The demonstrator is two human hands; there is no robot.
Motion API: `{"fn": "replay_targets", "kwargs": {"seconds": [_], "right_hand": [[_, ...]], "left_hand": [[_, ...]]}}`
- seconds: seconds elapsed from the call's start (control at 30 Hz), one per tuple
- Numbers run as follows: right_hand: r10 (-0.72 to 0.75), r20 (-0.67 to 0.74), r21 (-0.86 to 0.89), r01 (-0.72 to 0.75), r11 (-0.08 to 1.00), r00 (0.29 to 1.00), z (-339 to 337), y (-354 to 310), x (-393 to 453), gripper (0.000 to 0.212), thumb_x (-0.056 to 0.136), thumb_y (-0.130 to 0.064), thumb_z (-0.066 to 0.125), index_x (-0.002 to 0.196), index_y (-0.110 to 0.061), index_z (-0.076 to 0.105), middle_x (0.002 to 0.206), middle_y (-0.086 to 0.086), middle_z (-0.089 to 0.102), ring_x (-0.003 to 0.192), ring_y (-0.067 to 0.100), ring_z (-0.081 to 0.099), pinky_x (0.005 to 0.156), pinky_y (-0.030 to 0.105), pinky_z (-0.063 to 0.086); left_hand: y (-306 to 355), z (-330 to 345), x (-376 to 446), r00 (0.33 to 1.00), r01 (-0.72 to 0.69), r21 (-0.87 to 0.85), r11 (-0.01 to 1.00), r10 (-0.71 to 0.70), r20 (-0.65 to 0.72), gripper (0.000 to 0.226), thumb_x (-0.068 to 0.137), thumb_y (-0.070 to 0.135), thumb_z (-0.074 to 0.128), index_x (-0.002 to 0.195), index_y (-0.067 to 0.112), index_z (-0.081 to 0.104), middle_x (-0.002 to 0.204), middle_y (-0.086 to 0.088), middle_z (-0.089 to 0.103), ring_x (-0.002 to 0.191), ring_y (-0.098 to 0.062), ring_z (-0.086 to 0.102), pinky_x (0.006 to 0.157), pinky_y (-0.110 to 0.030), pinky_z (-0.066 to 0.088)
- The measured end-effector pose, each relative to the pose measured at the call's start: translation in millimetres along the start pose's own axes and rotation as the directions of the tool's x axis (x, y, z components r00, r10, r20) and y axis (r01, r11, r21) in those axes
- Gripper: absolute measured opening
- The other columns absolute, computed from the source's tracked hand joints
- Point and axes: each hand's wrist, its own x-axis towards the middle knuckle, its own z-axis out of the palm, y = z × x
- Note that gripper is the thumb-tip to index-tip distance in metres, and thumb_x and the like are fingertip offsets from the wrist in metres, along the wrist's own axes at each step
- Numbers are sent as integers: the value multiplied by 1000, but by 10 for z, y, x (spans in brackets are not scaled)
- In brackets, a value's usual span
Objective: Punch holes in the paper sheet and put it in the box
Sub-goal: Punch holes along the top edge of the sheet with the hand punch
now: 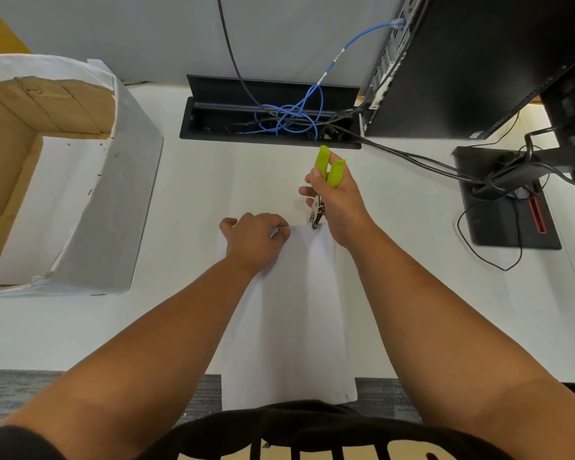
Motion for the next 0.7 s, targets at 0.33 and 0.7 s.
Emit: {"fn": "replay_targets", "kwargs": {"seconds": [0.33,0.7], "right_hand": [[75,-26,-70,-76,995,997,51,-47,18,33,96,-40,57,127,-31,50,106,3,62,84,16,68,82,43,58],[59,-185,25,-55,998,981,75,5,60,26,92,-35,62,109,-16,60,84,5,64,68,19,65,80,45,61]], "left_hand": [[62,-33,-14,999,-37,22,999,37,-32,23,96,40,44,94,36,67,95,16,67,97,-14,51,95,-45,19],[90,-36,-33,996,-82,-2,997,82,-37,21,95,42,47,94,37,67,98,16,68,98,-13,51,96,-45,19]]}}
